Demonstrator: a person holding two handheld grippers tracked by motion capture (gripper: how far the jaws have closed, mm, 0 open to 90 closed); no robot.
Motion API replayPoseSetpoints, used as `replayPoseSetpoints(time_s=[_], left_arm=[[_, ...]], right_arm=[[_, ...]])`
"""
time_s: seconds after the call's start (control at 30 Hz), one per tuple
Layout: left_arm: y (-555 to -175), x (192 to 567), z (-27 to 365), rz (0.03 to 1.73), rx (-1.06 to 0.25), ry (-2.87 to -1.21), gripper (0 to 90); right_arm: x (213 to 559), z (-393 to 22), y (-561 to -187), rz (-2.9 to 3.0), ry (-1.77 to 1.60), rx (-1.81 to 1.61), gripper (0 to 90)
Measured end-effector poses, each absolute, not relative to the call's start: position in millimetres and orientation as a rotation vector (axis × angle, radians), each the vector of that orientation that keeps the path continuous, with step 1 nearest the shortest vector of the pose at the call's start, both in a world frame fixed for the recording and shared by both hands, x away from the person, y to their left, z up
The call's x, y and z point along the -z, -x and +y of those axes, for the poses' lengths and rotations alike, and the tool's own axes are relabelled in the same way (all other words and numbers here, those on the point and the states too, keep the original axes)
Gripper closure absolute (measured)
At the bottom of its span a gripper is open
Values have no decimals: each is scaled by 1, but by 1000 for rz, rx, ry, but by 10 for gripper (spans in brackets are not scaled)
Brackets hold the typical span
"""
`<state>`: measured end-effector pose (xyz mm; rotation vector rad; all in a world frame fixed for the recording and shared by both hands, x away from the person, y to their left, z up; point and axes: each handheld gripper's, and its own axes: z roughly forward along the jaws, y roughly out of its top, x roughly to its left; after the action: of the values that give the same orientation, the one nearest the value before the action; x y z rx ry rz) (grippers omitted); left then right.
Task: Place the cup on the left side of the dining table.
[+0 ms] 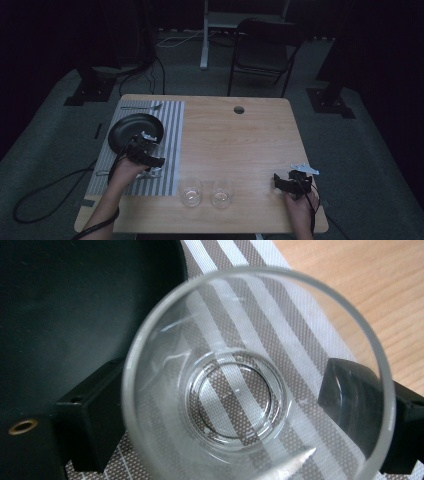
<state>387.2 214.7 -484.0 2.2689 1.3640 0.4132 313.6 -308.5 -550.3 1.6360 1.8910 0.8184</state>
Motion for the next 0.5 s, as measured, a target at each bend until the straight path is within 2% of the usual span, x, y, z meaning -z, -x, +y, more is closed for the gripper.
replayPoseSetpoints(time_s=[0.27, 0.33, 0.5], left_arm=[[-377, 490, 225, 1396, -374, -2207, 83], [-375, 492, 228, 1393, -359, -2195, 4], [-366, 492, 234, 1378, -424, -2204, 5]], right_arm=[[550, -308, -314, 1891, -1636, -819, 131], [550, -308, -314, 1891, -1636, -818, 132], [550, -308, -314, 1891, -1636, -818, 132]])
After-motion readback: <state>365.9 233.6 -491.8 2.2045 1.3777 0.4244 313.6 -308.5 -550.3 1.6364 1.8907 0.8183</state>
